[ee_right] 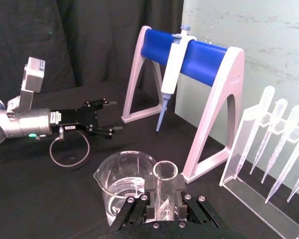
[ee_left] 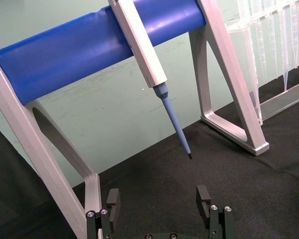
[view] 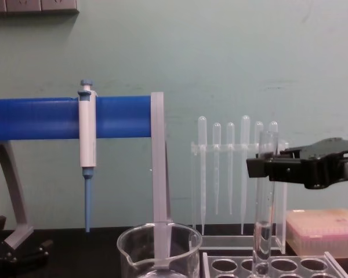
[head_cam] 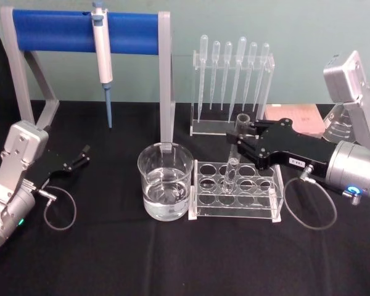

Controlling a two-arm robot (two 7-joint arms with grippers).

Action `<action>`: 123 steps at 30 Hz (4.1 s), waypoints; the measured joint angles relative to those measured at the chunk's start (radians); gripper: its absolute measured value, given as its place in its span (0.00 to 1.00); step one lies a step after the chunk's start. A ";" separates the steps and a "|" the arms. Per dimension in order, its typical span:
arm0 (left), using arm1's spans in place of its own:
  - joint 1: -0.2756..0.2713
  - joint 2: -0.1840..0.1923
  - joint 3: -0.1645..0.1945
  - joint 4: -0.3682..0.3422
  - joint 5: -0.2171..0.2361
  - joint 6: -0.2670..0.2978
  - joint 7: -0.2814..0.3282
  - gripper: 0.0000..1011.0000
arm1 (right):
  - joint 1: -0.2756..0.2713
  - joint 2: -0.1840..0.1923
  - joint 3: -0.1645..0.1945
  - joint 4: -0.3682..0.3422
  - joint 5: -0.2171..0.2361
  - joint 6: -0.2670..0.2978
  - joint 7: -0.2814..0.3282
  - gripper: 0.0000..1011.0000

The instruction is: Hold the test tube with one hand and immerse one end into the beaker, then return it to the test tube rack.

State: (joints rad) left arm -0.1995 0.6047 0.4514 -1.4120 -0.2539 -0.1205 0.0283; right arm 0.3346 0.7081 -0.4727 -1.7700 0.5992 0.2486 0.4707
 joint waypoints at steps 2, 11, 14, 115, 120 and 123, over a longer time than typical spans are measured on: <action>0.000 0.000 0.000 0.000 0.000 0.000 0.000 0.99 | -0.003 -0.002 0.000 0.003 -0.003 -0.001 0.000 0.22; 0.000 0.000 0.000 0.000 0.000 0.000 0.000 0.99 | -0.018 -0.014 -0.002 0.022 -0.021 -0.006 0.007 0.22; 0.000 0.000 0.000 0.000 0.000 0.000 0.000 0.99 | -0.021 -0.019 -0.003 0.030 -0.028 -0.008 0.010 0.22; 0.000 0.000 0.000 0.000 0.000 0.000 0.000 0.99 | -0.254 -0.233 0.261 0.086 -0.291 -0.122 -0.460 0.99; 0.000 0.000 0.000 0.000 0.000 0.000 0.000 0.99 | -0.254 -0.232 0.261 0.085 -0.291 -0.122 -0.462 0.99; 0.000 0.000 0.000 0.000 0.000 0.000 0.000 0.99 | -0.254 -0.232 0.261 0.084 -0.291 -0.122 -0.464 0.99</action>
State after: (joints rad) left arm -0.1995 0.6047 0.4514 -1.4120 -0.2539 -0.1205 0.0283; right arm 0.0802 0.4760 -0.2121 -1.6856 0.3087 0.1265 0.0065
